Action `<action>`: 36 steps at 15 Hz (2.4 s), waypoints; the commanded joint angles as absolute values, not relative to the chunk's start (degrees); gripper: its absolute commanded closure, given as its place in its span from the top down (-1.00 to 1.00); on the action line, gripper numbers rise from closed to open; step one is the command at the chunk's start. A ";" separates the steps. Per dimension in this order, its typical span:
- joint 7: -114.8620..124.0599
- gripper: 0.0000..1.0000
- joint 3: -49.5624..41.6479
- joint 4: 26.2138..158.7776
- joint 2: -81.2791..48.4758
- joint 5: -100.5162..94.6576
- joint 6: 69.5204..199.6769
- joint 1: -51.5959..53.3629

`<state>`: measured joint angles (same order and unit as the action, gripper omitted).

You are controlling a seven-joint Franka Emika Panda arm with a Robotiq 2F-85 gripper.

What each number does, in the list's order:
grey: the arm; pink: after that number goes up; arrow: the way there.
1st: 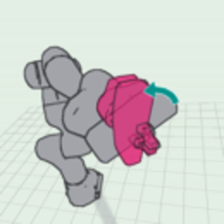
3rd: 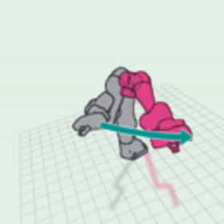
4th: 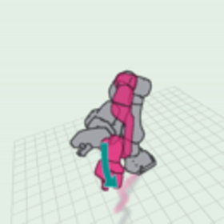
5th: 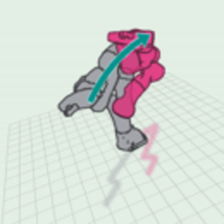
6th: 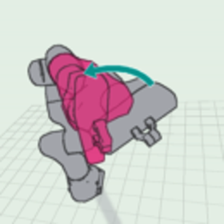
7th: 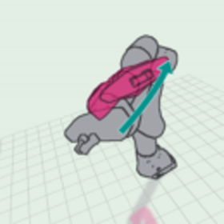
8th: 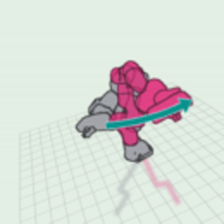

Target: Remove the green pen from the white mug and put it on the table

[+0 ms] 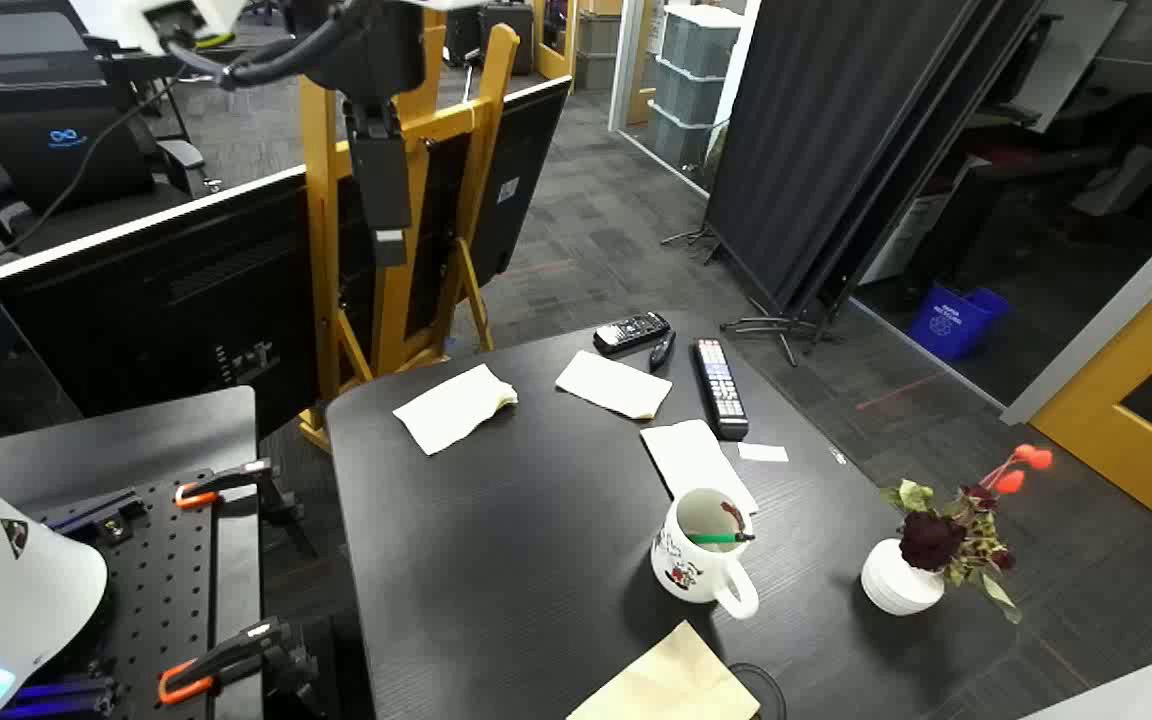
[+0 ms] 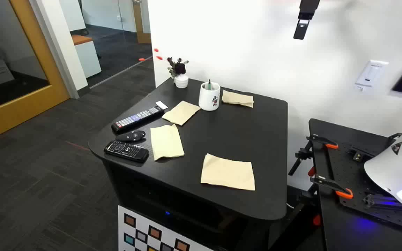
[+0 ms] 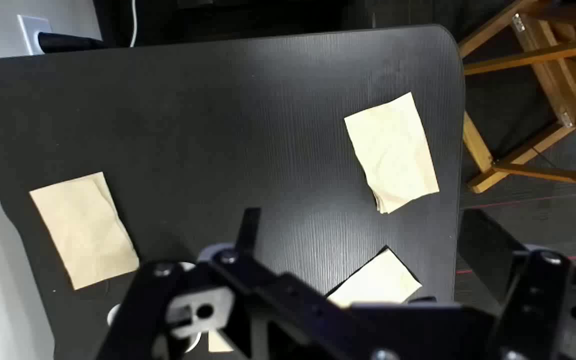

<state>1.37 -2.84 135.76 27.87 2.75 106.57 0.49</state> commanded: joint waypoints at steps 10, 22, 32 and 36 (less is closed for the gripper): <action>2.04 1.00 -1.92 134.50 26.47 0.94 107.52 -1.11; 16.60 1.00 -1.49 132.16 11.36 -19.29 131.46 -8.26; 40.99 1.00 -3.34 130.70 1.80 -31.77 144.97 -9.20; 46.57 1.00 -3.95 131.14 -0.21 -31.90 149.09 -8.47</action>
